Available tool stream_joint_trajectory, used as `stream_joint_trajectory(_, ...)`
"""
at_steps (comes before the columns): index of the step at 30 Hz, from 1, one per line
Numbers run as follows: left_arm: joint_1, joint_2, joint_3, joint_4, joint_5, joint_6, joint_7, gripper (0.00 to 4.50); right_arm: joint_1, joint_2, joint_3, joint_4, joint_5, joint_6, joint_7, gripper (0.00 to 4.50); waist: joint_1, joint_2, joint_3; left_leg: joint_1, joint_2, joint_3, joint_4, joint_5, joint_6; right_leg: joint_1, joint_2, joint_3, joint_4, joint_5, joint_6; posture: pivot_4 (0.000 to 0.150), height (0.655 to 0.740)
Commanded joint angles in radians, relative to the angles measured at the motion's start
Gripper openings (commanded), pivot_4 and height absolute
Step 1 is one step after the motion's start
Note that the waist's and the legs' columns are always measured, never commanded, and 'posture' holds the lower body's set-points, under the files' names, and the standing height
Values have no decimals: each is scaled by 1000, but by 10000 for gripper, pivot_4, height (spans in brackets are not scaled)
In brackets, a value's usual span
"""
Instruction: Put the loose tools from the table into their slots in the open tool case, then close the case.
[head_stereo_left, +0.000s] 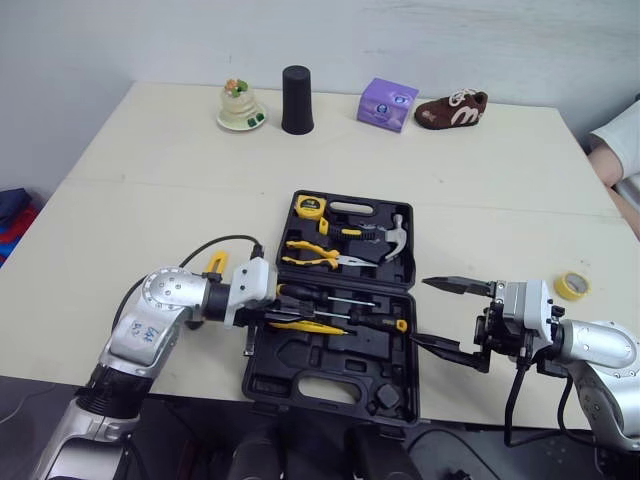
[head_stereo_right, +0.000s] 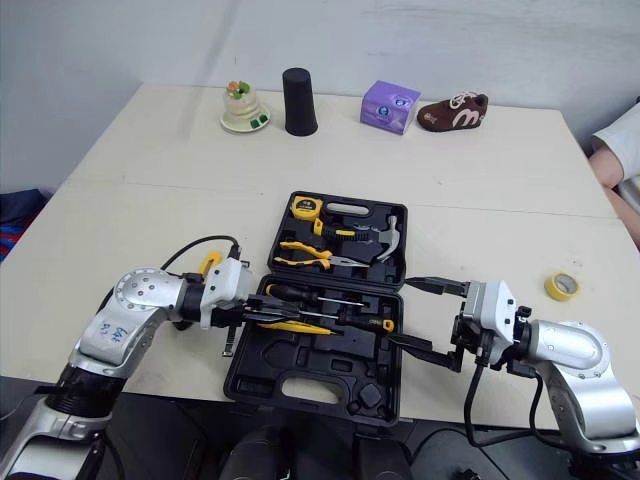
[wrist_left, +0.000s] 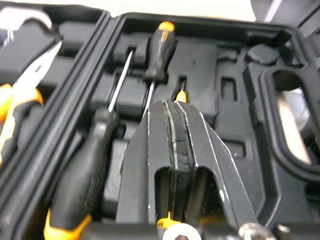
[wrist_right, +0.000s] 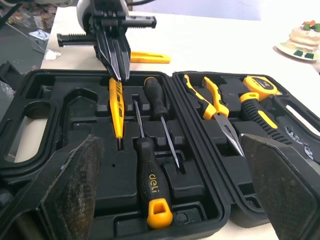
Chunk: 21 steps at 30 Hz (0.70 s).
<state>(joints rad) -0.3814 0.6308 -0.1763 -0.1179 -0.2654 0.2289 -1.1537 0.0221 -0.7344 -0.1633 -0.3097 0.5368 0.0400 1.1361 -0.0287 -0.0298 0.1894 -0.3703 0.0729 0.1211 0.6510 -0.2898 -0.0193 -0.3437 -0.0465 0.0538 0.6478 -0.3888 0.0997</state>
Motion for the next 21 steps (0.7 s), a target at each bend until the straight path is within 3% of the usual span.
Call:
stream_joint_trajectory(1,5,-7,-21,13,33,-17,21,436,-6,-3,-22,-12,6,-18,4,45000,0,0,0,0,0,0,0,0,0,0,0,0,0,0,0,1500,7400)
stream_joint_trajectory(21,64,15,-141,77,148,3,54,436,-7,6,-21,26,-20,-55,2,45000,-1,7,-4,3,0,0,-2,-1,0,3,0,0,-1,0,0,1500,7400)
